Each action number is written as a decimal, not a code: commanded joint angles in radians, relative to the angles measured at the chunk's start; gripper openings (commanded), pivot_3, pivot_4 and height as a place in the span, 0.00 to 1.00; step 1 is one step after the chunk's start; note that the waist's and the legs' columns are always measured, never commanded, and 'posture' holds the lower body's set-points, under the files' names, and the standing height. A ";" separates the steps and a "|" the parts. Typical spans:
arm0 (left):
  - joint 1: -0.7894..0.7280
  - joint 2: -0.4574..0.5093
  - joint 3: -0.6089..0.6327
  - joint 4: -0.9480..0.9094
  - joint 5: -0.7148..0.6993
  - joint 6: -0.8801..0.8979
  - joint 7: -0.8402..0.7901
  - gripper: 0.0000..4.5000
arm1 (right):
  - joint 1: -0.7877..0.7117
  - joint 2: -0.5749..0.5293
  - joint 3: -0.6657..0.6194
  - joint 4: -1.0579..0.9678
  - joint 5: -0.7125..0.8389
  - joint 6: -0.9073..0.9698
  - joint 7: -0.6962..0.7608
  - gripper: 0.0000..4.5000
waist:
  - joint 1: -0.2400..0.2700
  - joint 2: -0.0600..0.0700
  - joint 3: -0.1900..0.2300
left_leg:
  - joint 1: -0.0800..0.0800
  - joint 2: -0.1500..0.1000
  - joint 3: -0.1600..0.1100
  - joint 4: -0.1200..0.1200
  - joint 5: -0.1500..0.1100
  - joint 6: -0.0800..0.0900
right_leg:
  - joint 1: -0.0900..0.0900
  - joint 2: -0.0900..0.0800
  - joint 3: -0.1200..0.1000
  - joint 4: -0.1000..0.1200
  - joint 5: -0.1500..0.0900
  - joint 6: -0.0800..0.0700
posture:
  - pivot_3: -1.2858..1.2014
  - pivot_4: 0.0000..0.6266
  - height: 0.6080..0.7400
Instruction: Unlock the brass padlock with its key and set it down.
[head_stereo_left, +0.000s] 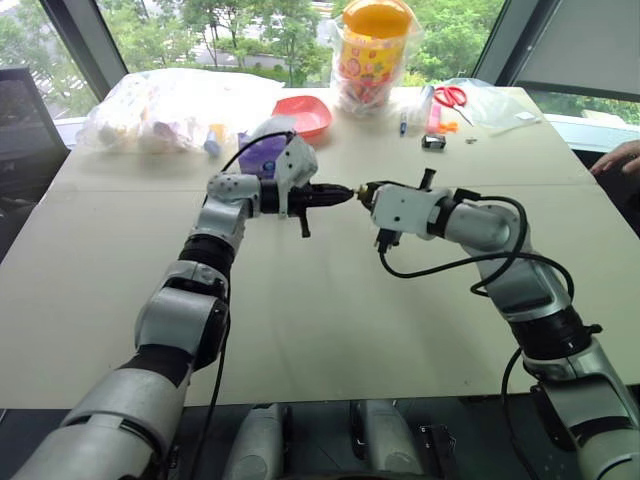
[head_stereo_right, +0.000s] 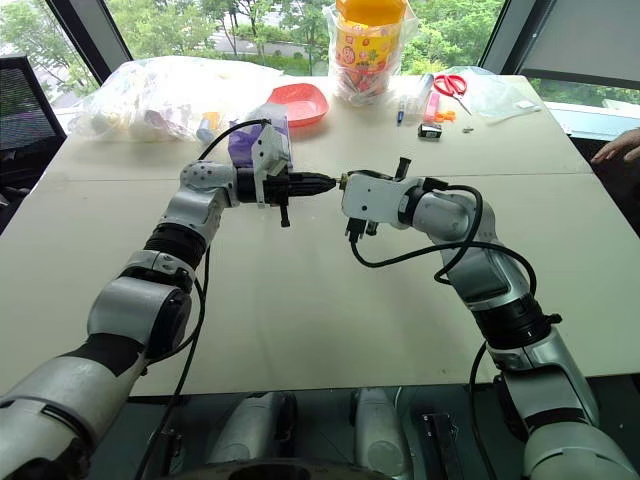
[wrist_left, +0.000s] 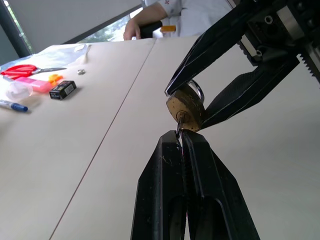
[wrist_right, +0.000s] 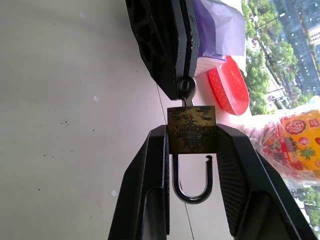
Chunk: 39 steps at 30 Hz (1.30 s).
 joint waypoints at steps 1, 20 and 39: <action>-0.027 -0.004 -0.020 0.001 0.035 -0.083 0.046 0.01 | -0.004 0.021 0.018 -0.097 0.023 -0.027 0.020 0.16 | 0.000 0.000 0.000 | 0.000 0.000 0.000 0.000 0.000 0.000 | 0.000 0.000 0.000 0.000 0.000 0.000 | 0.52 0.24 1.00; -0.028 0.051 0.123 -0.117 -0.231 0.705 -0.181 0.63 | -0.004 0.007 0.006 -0.088 -0.005 -0.045 -0.014 0.16 | -0.001 0.000 0.000 | 0.000 0.001 -0.001 0.000 0.000 0.000 | 0.000 0.000 0.000 0.001 -0.001 0.001 | 0.52 0.24 1.00; -0.036 -0.027 0.084 -0.062 -0.184 0.623 -0.128 0.00 | -0.014 0.028 0.013 -0.128 -0.026 -0.024 -0.006 0.16 | -0.001 0.000 0.000 | 0.000 0.000 -0.001 0.000 0.000 0.000 | 0.000 0.000 0.000 0.001 -0.001 0.001 | 0.52 0.24 1.00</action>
